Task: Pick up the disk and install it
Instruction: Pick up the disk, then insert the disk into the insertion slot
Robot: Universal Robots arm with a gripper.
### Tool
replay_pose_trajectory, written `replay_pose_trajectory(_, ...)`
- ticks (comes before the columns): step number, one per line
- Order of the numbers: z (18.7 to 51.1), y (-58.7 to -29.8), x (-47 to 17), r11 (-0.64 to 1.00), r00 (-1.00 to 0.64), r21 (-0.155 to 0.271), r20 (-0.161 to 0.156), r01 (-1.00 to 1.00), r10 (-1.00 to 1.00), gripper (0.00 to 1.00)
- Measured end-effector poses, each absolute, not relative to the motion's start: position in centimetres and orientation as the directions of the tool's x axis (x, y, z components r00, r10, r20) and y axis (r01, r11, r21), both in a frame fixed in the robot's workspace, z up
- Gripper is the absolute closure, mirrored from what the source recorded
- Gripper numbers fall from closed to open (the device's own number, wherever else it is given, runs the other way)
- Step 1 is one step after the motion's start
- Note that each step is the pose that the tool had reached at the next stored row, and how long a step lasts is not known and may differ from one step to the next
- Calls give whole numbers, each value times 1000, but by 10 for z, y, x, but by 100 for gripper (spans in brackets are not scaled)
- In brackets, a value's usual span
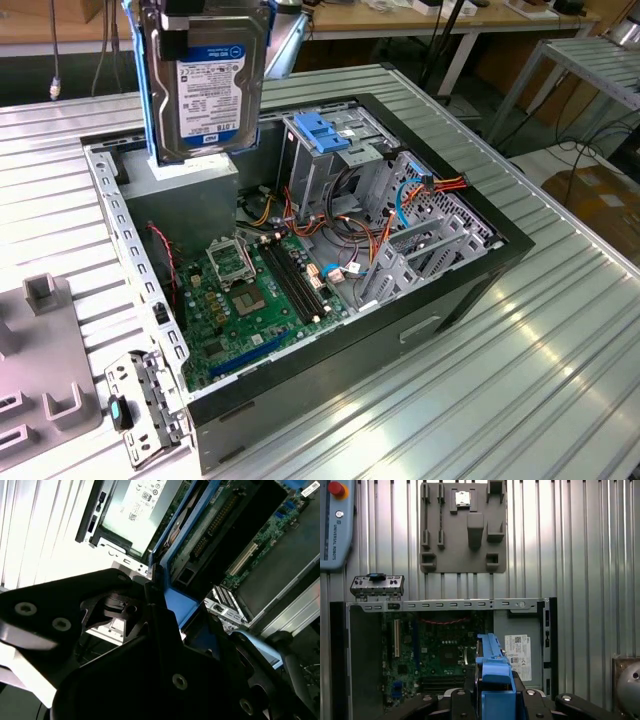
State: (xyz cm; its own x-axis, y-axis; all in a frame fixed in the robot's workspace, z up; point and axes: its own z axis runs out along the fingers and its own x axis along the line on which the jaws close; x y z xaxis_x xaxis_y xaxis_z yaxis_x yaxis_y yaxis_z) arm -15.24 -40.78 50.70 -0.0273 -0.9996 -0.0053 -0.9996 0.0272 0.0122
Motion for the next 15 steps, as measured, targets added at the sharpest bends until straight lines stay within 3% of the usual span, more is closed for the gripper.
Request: replay_pose_trajectory(15,507,-412,-145,27,-27,12,-5,-1000,-1000,63)
